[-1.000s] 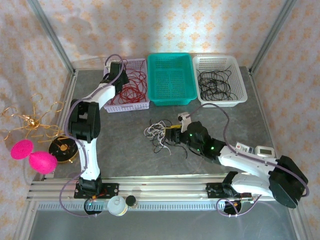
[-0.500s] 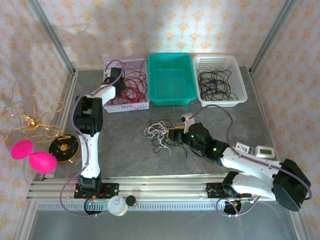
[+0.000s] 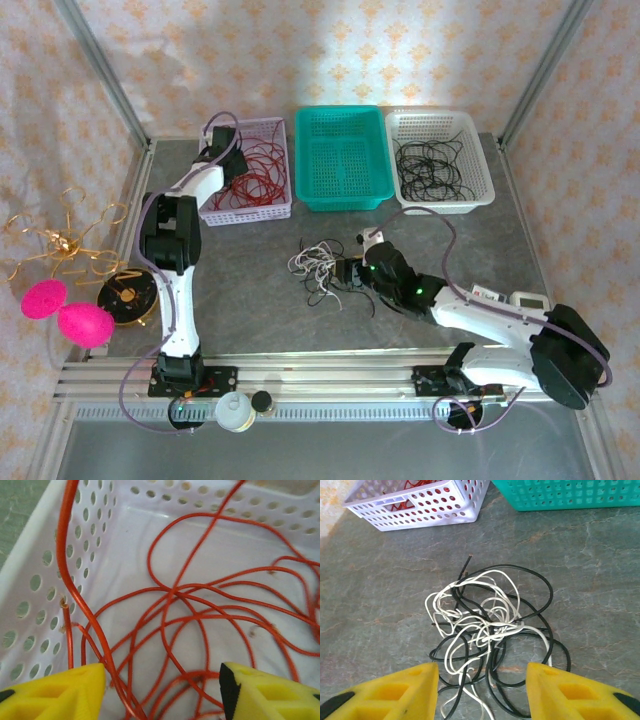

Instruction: Untangle the cables

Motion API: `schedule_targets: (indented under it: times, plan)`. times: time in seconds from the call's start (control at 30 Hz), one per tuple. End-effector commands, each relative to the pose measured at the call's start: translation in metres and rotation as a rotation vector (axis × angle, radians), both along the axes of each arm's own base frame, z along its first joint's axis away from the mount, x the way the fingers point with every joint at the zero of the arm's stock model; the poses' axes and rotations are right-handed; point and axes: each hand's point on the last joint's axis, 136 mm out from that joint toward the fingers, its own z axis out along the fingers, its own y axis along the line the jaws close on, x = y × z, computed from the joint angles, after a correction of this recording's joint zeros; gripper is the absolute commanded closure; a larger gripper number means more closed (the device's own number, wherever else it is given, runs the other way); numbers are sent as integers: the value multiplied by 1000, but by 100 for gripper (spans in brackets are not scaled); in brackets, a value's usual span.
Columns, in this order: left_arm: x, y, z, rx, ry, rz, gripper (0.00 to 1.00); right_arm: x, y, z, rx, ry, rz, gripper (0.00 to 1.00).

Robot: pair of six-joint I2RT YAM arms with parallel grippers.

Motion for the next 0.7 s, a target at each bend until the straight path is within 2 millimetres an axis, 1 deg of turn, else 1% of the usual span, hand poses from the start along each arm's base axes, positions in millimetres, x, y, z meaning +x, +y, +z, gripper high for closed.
schedule_targets:
  times: [0.0,0.07,0.1,0.13,0.2,0.27,0.3,0.37,0.4,0.47,0.53,0.6,0.67]
  plan:
    - [-12,-8,70,14,-115,-31,32,-2,-13,-6,-86,15,-25,49]
    - [-23,-11,90,21,-148,-35,29,-6,-18,-11,-102,50,-36,46]
    - [-29,-15,95,24,-157,-42,28,-9,-20,-13,-110,73,-44,46]
    - [-38,-17,111,27,-187,-46,27,-12,-24,-17,-123,94,-48,46]
    - [-55,-23,122,33,-206,-56,24,-20,-32,-24,-145,138,-60,47]
    - [-73,-27,124,32,-202,-63,6,-28,-38,-31,-158,175,-59,49]
    - [-84,-30,125,27,-196,-73,7,-32,-41,-34,-168,197,-62,50]
    - [-109,-40,125,13,-198,-98,11,-38,-48,-42,-188,233,-80,50]
    - [-124,-48,126,0,-209,-122,13,-41,-52,-48,-198,244,-91,50]
    - [-155,-67,127,-33,-244,-171,15,-42,-56,-60,-206,251,-99,49]
    - [-186,-85,124,-70,-267,-228,16,-43,-53,-71,-215,260,-81,47]
    - [-215,-103,117,-135,-289,-296,17,-43,-44,-80,-229,278,-39,47]
    - [-238,-111,110,-188,-293,-330,20,-42,-39,-90,-258,296,-7,47]
